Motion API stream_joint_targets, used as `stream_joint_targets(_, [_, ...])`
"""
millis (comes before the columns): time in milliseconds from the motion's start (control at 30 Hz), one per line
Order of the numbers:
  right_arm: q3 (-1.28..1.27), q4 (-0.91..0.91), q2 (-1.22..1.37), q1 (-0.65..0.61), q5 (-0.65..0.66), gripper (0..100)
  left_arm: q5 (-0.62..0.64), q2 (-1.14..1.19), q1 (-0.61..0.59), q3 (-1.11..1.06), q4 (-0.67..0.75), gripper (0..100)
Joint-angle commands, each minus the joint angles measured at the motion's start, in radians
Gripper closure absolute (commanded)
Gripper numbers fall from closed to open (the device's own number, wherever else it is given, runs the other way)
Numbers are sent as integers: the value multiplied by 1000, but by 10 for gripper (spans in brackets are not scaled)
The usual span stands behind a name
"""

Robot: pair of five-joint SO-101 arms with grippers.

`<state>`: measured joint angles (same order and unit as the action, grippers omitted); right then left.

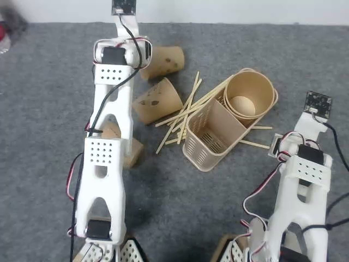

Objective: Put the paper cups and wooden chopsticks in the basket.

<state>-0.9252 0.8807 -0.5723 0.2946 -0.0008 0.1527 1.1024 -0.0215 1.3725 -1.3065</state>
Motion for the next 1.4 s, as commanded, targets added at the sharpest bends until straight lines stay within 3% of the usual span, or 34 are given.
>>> stream_joint_targets(0, [6, -19, -33, -8, -5, 757, 9, -57, -6, 97, -100, 870])
stream_joint_targets(133, [6, -19, -33, -8, -5, 757, 9, -58, 8, 127, -180, 823])
stream_joint_targets(400, [6, -19, -33, -8, -5, 757, 110, -54, -31, 58, -173, 820])
stream_joint_targets(567, [6, -18, -33, -8, -5, 757, 138, -54, 11, -15, -167, 820])
stream_joint_targets(1000, [6, -15, -33, -8, -5, 757, 173, -54, 54, -166, -12, 819])
stream_joint_targets(1233, [6, -13, -33, -10, -5, 757, 173, -54, 107, -171, 0, 824])
stream_joint_targets(1367, [6, -12, -33, -31, -5, 757, 172, -54, 124, -171, 3, 900])
